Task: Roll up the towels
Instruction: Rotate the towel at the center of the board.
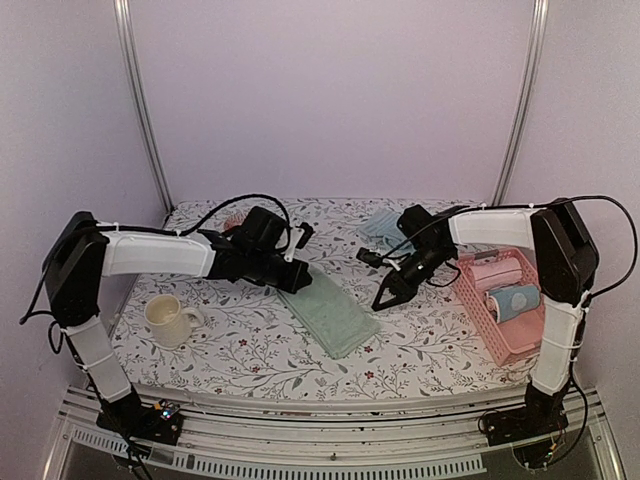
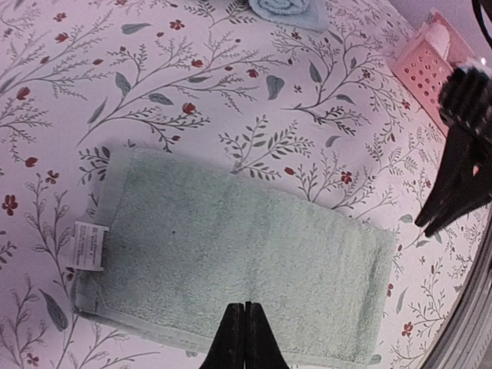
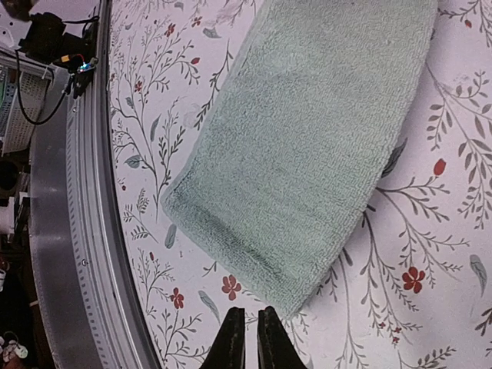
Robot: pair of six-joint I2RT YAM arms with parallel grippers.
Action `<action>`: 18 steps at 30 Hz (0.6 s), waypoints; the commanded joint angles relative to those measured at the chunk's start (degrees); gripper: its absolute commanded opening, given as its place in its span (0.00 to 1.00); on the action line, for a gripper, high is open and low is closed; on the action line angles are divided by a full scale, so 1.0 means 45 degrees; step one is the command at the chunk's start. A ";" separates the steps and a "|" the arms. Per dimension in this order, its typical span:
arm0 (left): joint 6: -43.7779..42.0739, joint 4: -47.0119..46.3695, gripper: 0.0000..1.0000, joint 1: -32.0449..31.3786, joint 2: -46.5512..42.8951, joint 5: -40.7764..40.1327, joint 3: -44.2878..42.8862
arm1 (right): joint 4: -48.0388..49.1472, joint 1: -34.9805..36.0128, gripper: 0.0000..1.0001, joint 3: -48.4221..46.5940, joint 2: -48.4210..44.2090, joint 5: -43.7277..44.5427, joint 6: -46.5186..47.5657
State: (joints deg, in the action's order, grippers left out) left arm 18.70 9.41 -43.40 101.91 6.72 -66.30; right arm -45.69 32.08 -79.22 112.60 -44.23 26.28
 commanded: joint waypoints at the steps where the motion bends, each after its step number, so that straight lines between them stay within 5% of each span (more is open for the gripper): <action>1: 0.0851 -0.0957 0.00 -0.0713 0.0028 0.0599 0.0706 | 0.0536 0.0138 0.10 -0.0617 0.0511 0.0847 -0.0294; 18: 0.1098 -0.1325 0.00 -0.0329 0.2931 -0.0105 0.1049 | 0.1006 0.1534 0.09 0.0848 0.2334 0.1079 -0.0772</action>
State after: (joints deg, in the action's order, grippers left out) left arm 24.95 3.79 -46.68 111.04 8.10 -61.39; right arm -40.36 34.26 -76.58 120.09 -39.92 22.87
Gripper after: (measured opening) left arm 0.004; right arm 0.090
